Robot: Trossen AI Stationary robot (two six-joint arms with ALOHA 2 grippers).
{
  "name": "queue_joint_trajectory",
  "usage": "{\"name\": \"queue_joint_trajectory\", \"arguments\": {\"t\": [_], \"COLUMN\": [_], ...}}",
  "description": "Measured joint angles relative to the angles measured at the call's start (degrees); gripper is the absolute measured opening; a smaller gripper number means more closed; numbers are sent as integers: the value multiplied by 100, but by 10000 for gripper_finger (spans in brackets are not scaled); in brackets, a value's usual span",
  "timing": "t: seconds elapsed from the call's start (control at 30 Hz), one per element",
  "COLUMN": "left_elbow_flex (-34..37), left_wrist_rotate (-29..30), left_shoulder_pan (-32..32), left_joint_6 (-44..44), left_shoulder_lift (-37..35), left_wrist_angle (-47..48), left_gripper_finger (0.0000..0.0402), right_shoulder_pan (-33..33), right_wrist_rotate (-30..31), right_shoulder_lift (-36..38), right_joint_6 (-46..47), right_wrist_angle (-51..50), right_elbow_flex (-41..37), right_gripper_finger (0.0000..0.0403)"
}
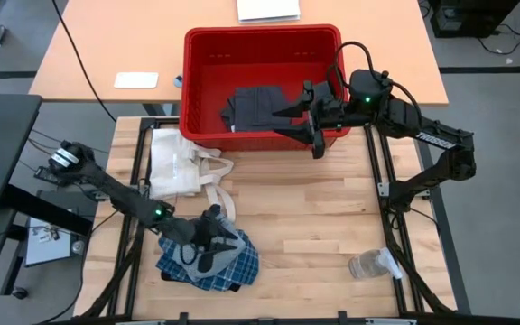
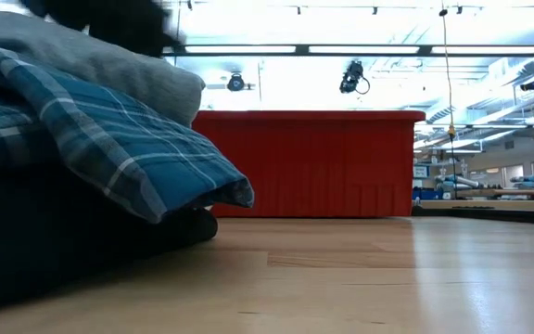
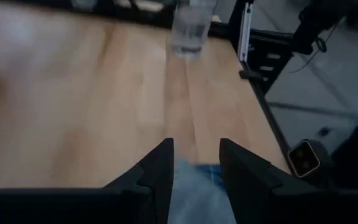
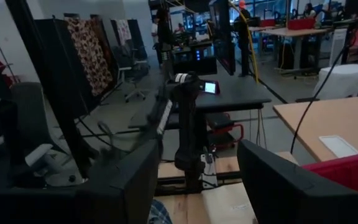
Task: Fold laundry
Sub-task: Remove the gray shirt from the red bin
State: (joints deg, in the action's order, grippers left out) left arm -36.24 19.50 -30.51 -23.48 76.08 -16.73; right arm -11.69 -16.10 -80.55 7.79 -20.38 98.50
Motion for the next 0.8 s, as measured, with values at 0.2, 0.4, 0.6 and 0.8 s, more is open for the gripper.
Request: {"name": "queue_joint_trajectory", "arguments": {"t": [0.2, 0.4, 0.6, 0.8], "left_elbow_flex": [1042, 829, -47, -1325], "left_wrist_rotate": [-67, -203, 72, 490], "left_shoulder_pan": [-47, -90, -210, -216], "left_joint_6": [-987, -996, -156, 875], "left_shoulder_lift": [786, 431, -285, -479], "left_wrist_angle": [-1969, -2180, -911, 1345], "left_gripper_finger": [132, 132, 132, 132], "right_shoulder_pan": [75, 45, 25, 25], "right_wrist_rotate": [0, 2, 117, 131], "right_shoulder_lift": [0, 2, 7, 9], "right_joint_6": [-9, -21, -26, -26], "right_wrist_angle": [6, 15, 17, 15], "right_elbow_flex": [0, 0, 0, 0], "right_gripper_finger": [226, 226, 226, 226]}}
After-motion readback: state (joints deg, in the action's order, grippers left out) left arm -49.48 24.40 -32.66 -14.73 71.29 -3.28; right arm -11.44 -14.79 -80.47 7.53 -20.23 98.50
